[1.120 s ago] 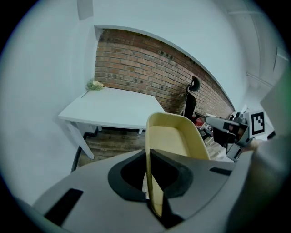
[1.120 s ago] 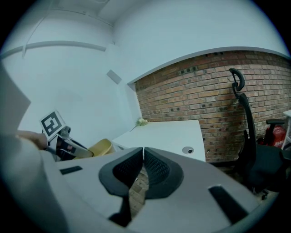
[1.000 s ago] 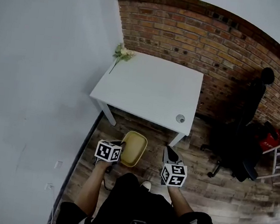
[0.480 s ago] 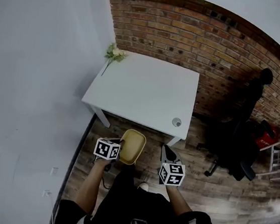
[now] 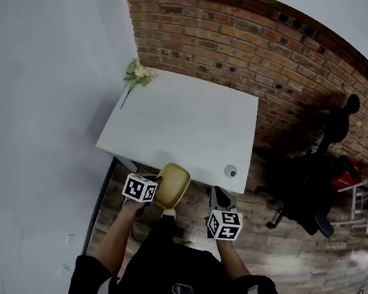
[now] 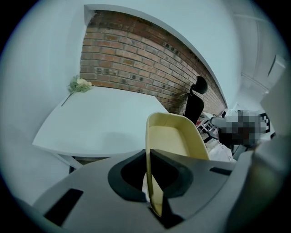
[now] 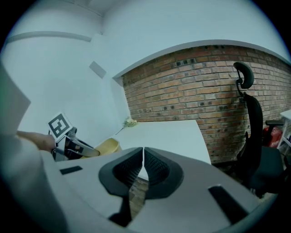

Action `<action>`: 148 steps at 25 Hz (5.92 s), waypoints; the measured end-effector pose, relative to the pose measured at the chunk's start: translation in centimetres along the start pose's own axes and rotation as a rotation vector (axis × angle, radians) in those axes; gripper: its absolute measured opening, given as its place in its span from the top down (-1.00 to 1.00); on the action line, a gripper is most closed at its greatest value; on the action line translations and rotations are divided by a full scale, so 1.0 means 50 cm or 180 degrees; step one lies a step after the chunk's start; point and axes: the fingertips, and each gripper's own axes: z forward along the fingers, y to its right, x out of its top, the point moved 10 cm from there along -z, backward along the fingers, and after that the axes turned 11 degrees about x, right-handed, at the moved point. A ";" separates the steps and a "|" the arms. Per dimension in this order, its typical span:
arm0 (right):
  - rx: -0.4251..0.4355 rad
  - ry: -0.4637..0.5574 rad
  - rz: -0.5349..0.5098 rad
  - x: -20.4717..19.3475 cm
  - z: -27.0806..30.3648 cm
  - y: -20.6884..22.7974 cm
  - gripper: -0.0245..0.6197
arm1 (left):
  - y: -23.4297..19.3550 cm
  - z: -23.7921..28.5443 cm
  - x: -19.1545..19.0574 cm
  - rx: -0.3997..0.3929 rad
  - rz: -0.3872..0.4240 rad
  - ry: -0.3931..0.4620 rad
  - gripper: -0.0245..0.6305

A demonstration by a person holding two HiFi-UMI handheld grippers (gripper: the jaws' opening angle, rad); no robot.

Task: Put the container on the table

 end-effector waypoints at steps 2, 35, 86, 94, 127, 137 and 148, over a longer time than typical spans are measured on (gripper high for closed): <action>-0.0045 -0.0011 0.0026 0.012 0.027 0.002 0.85 | -0.024 0.021 0.024 -0.0021 0.0025 -0.0021 0.85; -0.0568 -0.0203 0.0310 0.047 0.246 -0.005 0.85 | -0.234 0.303 0.150 0.0266 -0.0680 -0.0108 0.85; -0.0450 -0.0113 0.0260 0.048 0.247 -0.015 0.85 | -0.250 0.258 0.156 0.0420 -0.0505 0.0314 0.80; -0.0440 -0.0071 0.0205 0.048 0.236 -0.035 0.85 | -0.241 0.221 0.141 0.0330 -0.0326 0.0389 0.86; 0.0211 0.0115 -0.0321 0.048 0.062 -0.105 0.85 | -0.023 -0.083 0.067 0.0506 0.0145 0.1326 0.88; 0.0313 0.0229 -0.0443 0.039 0.011 -0.125 0.85 | 0.013 -0.142 0.010 0.0676 0.0111 0.1440 0.88; 0.0451 0.0263 -0.0477 0.034 -0.004 -0.131 0.85 | 0.022 -0.145 -0.035 0.0725 0.0003 0.1322 0.88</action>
